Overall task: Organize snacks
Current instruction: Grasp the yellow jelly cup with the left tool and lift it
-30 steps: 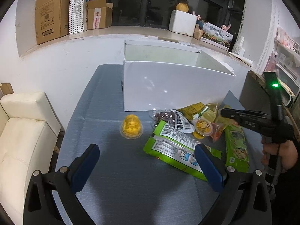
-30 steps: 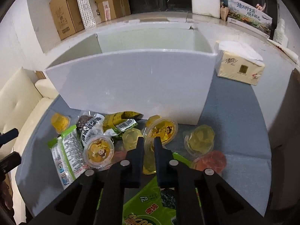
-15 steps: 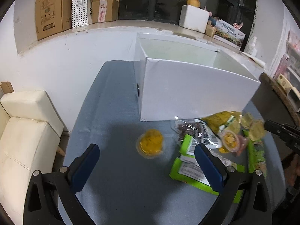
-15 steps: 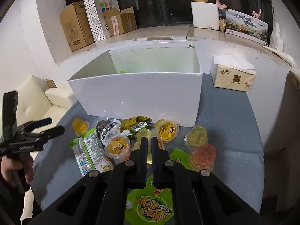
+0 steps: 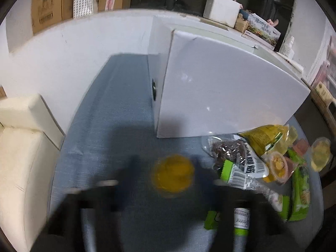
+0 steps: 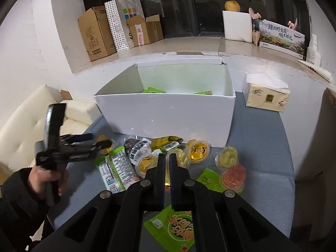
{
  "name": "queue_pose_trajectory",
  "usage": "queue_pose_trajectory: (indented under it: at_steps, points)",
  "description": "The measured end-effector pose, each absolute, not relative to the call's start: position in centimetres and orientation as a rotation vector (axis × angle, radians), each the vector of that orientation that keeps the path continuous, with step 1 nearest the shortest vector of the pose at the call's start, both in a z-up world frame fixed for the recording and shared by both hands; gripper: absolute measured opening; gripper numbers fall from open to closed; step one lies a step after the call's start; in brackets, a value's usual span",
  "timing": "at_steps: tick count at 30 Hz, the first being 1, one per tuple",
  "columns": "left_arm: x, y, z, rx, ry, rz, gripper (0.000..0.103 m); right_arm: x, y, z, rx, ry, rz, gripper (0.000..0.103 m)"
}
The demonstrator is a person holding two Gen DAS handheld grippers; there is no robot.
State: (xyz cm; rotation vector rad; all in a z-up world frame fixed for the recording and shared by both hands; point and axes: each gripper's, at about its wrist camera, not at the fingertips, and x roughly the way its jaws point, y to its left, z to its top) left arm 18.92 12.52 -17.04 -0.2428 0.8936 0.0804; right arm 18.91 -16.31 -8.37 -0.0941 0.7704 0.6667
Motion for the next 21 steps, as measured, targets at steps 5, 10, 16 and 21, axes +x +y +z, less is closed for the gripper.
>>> queue_pose_trajectory:
  at_steps: [5,10,16,21]
  points:
    - [18.0,12.8,-17.0,-0.291,0.88,0.023,0.039,18.8,-16.2,-8.4,-0.093,0.772,0.672,0.003]
    - [16.1,12.3,-14.0,-0.292,0.808,-0.017,0.037,18.7,-16.1,-8.2,-0.094,0.768,0.675,0.003]
    - [15.7,10.1,-8.0,-0.229,0.703,-0.093,0.037,18.7,-15.9,-6.6,-0.099,0.729,0.675,0.003]
    - [16.3,8.7,-4.2,-0.184,0.633,-0.135,0.037,19.1,-15.5,-4.5,-0.126,0.684,0.677,0.003]
